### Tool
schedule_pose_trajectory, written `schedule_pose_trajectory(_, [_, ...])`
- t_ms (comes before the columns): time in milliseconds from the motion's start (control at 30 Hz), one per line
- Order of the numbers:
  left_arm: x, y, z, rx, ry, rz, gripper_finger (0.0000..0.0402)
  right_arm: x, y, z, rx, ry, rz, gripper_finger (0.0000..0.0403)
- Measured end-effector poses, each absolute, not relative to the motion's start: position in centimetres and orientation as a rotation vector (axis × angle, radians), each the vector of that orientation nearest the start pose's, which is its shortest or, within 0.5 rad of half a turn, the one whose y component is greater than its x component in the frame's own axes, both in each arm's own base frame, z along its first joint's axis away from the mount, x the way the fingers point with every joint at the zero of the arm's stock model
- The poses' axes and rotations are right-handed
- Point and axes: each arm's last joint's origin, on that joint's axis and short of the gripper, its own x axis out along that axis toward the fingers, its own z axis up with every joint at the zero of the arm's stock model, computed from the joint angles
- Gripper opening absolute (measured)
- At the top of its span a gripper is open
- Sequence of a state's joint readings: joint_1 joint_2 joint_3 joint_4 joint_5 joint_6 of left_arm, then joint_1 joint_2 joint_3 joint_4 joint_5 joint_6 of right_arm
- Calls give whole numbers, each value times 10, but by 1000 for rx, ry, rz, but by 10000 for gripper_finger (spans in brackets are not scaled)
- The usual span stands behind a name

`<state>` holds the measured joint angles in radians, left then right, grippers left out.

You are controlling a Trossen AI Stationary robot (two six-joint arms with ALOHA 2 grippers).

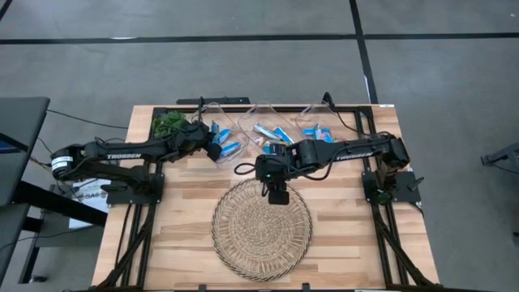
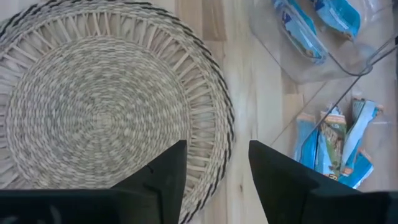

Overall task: Pick and place Granola Bars by type
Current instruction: Put the blue granola bar into the left transparent bin, then return to Home Position

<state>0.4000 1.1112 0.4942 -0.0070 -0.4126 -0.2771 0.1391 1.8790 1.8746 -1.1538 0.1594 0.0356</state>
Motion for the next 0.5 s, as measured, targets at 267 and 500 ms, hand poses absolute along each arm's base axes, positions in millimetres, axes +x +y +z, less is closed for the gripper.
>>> schedule_pose_trajectory(267, [191,92,197,-248,515,819,143,374,65,333,-178,1123,15,164])
schedule_pose_trajectory(500, [194,86,201,-266,487,754,210,358,82,331,-218,1086,71,161])
